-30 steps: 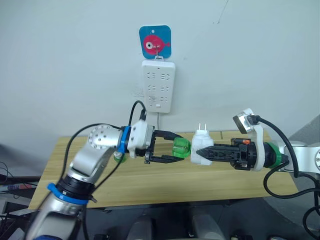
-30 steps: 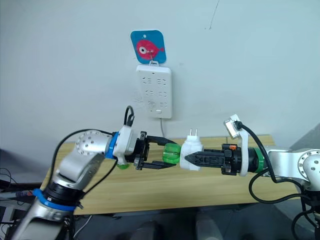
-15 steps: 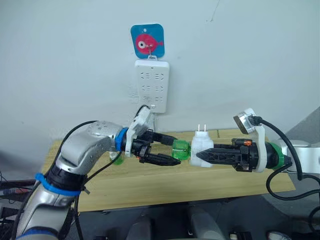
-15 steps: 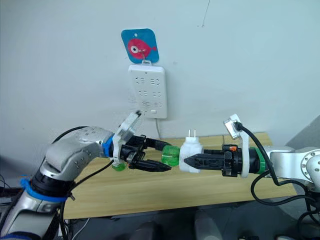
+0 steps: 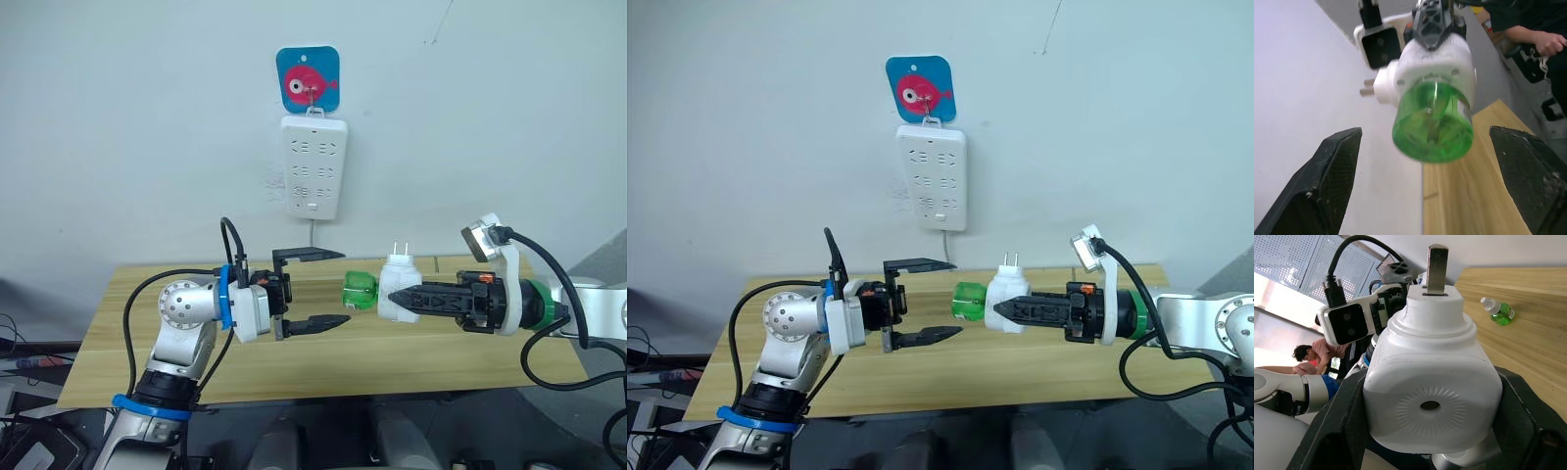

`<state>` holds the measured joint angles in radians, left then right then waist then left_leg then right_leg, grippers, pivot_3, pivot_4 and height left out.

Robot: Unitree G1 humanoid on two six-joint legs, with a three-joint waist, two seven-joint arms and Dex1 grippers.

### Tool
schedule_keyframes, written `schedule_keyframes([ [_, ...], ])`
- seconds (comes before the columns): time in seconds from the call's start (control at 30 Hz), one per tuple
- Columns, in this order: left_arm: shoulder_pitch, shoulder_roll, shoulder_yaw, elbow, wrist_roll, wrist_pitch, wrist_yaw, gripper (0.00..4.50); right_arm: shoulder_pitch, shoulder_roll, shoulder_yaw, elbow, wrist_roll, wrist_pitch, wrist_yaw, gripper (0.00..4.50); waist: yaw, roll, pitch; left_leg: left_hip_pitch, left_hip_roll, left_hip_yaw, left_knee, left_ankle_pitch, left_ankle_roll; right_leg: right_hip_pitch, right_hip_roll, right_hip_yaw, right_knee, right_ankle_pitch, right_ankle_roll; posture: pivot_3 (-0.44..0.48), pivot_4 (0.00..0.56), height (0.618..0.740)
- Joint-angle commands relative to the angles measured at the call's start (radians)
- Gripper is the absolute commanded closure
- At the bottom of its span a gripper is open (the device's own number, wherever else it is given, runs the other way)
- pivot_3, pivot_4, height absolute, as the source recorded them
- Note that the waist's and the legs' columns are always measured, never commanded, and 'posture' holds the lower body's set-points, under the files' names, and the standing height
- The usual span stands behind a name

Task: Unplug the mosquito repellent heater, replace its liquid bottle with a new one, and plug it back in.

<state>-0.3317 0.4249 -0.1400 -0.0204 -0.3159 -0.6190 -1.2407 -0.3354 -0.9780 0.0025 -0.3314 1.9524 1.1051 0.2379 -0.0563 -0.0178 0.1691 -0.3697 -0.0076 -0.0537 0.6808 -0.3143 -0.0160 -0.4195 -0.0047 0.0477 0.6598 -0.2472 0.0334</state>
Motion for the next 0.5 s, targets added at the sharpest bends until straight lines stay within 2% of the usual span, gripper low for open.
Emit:
schedule_keyframes([
  [0.03, -0.022, -0.003, -0.022, -0.004, -0.008, -0.013, 0.015, 0.1, -0.013, 0.001, -0.018, -0.015, 0.02, -0.001, 0.008, 1.53, 0.0, 0.0, 0.0, 0.0, 0.0, 0.0, 0.0, 0.0, 0.0, 0.0, 0.0, 0.0, 0.001, 0.0, 0.0, -0.129, 0.149, 0.73],
  [0.1, -0.029, -0.001, -0.034, 0.006, -0.012, -0.009, 0.01, 0.1, -0.014, 0.002, -0.017, -0.016, 0.02, -0.001, 0.007, 1.53, 0.0, 0.0, 0.0, 0.001, 0.0, 0.0, 0.0, 0.0, 0.0, 0.0, 0.0, 0.0, 0.001, 0.0, 0.0, -0.131, 0.15, 0.73],
  [0.2, -0.045, -0.005, -0.048, 0.033, -0.001, -0.005, 0.016, 0.69, -0.014, 0.005, -0.017, -0.02, 0.02, -0.003, 0.005, 1.53, -0.001, 0.0, 0.0, 0.001, 0.0, 0.0, 0.0, 0.0, 0.0, 0.0, 0.001, 0.0, 0.002, 0.0, 0.0, -0.131, 0.15, 0.73],
  [0.37, -0.069, -0.002, -0.064, 0.043, -0.009, 0.014, 0.017, 2.2, -0.011, 0.01, -0.017, -0.028, 0.02, -0.008, 0.0, 1.53, -0.001, 0.0, 0.0, 0.001, 0.0, 0.0, 0.0, 0.0, 0.0, 0.0, 0.001, 0.0, 0.002, 0.0, 0.0, -0.138, 0.147, 0.73],
  [0.43, -0.076, 0.015, -0.071, 0.017, -0.039, 0.072, 0.001, 2.21, -0.01, 0.009, -0.018, -0.031, 0.02, -0.01, 0.0, 1.53, -0.001, 0.0, 0.0, 0.001, 0.0, 0.0, 0.0, 0.0, 0.0, 0.0, 0.001, 0.0, 0.002, 0.0, 0.0, -0.138, 0.147, 0.73],
  [0.5, -0.091, 0.073, -0.102, -0.054, -0.104, 0.315, -0.024, 2.21, -0.009, 0.001, -0.021, -0.041, 0.02, -0.007, 0.003, 1.53, -0.003, -0.001, 0.0, 0.001, 0.0, -0.001, 0.0, 0.0, 0.0, 0.0, 0.001, 0.0, 0.002, 0.0, 0.0, -0.138, 0.146, 0.73],
])
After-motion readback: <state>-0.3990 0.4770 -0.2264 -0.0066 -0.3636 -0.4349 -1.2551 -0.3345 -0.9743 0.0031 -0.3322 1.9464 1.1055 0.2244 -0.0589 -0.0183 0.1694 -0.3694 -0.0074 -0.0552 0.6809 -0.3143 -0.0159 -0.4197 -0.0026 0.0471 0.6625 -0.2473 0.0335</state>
